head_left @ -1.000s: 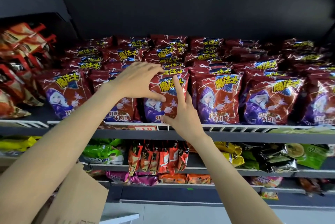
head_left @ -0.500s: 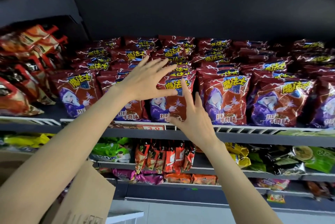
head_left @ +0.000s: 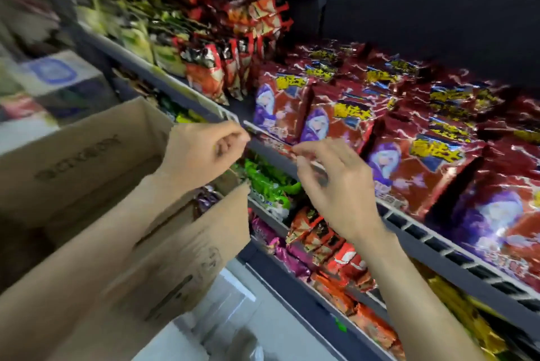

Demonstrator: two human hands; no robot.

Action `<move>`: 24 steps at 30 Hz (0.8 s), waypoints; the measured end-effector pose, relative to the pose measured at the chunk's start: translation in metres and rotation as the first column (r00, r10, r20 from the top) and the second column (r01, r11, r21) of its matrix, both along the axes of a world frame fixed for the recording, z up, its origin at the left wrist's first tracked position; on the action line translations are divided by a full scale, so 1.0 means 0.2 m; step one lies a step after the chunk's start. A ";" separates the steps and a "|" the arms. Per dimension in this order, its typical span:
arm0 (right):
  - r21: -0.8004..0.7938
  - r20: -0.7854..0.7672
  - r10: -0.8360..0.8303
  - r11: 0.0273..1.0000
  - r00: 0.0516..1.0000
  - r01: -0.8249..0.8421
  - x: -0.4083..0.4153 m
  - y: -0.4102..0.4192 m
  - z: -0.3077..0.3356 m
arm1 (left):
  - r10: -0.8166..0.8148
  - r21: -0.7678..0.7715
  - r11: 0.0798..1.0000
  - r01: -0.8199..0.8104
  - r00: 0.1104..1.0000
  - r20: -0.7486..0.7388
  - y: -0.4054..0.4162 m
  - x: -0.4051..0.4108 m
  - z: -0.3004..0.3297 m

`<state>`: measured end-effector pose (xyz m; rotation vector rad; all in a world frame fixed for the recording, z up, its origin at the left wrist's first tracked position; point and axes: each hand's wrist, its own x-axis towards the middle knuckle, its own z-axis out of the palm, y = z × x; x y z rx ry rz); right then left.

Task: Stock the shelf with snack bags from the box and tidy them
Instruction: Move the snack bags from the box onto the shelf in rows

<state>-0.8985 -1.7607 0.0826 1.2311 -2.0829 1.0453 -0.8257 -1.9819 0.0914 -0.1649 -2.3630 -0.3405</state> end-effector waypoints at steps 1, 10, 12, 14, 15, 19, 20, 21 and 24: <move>0.034 0.043 0.089 0.995 0.995 -0.091 0.02 -0.09 -0.01 | 0.109 0.006 0.994 -0.111 0.982 0.157 -0.08 0.13 -0.01; 0.528 0.387 0.378 0.657 0.841 -0.538 0.15 -0.87 -0.23 | 0.365 0.147 0.773 -0.617 0.622 0.693 -0.61 1.11 -0.41; 0.623 0.407 0.318 0.588 0.856 -0.515 0.09 -1.07 -0.37 | 0.361 0.194 0.740 -0.644 0.623 0.694 -0.70 1.13 -0.53; 0.747 0.408 0.200 0.487 0.891 -0.452 0.04 -1.24 -0.51 | 0.355 0.178 0.746 -0.642 0.609 0.709 -0.81 1.05 -0.65; 0.801 0.396 0.132 0.434 0.909 -0.412 0.02 -1.30 -0.58 | 0.349 0.157 0.763 -0.628 0.603 0.718 -0.86 0.99 -0.71; 0.894 0.377 -0.076 0.289 0.923 -0.341 -0.02 -1.43 -0.76 | 0.252 0.141 0.840 -0.523 0.608 0.753 -1.03 0.67 -0.96; 0.902 0.376 -0.111 0.270 0.920 -0.336 -0.02 -1.45 -0.80 | 0.225 0.149 0.852 -0.502 0.607 0.762 -1.05 0.59 -1.02; 0.909 0.377 -0.145 0.249 0.915 -0.335 -0.03 -1.45 -0.83 | 0.199 0.160 0.862 -0.482 0.611 0.766 -1.05 0.51 -1.07; 0.912 0.403 -0.247 0.192 0.881 -0.363 -0.08 -1.47 -0.91 | 0.117 0.201 0.880 -0.429 0.609 0.785 -1.03 0.31 -1.23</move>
